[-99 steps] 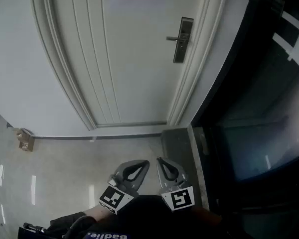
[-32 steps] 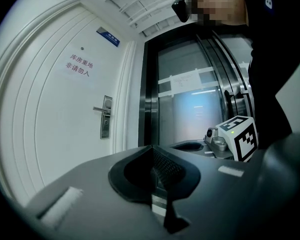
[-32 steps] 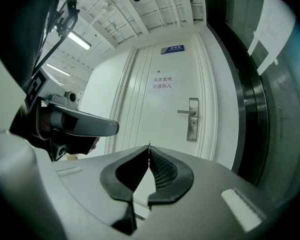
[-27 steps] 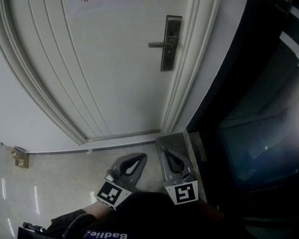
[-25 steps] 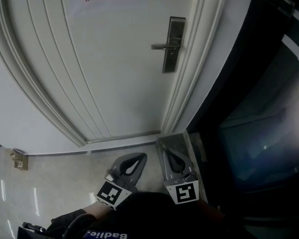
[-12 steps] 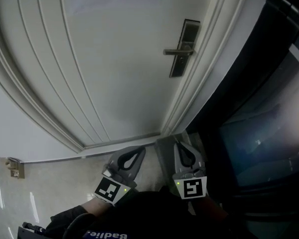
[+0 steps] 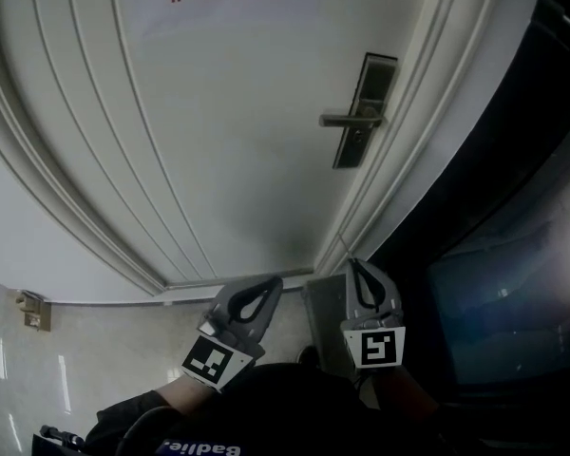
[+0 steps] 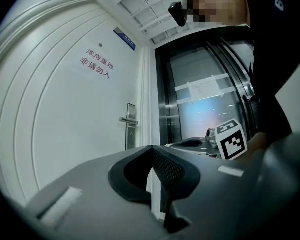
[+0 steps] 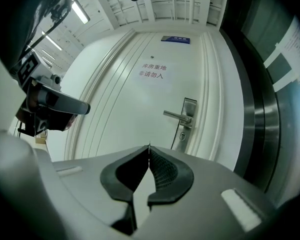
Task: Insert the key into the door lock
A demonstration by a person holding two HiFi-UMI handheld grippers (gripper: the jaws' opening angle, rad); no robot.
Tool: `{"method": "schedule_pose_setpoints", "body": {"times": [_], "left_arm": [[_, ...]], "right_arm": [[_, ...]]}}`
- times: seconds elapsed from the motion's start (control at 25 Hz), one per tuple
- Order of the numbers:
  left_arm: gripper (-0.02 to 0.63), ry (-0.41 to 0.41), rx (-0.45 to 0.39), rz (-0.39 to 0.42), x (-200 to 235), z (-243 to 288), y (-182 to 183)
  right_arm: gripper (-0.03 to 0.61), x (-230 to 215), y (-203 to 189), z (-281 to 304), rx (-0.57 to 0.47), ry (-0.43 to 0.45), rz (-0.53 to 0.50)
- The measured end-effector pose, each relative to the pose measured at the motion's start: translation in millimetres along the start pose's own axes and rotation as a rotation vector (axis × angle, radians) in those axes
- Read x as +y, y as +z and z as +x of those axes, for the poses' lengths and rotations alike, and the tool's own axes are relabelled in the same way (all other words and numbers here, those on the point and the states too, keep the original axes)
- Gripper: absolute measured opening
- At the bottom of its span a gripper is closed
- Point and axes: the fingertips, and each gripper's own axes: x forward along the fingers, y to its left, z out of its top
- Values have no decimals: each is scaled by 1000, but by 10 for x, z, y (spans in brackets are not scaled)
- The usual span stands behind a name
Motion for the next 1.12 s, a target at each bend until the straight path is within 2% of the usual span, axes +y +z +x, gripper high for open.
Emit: {"method": "schedule_pose_setpoints", "body": {"times": [0.32,0.8,1.12], "left_arm": [[20,67,13,23,37,621,56],[20,191,70,55,174,1396,-66],[20,193,53,101,311,1587,-30]], "right_arm": [[11,-482,-100,334,-28,73,3],[11,-1088,-400,766,-70,145,5],[11,-1237,-424,928,-81,128,10]]}}
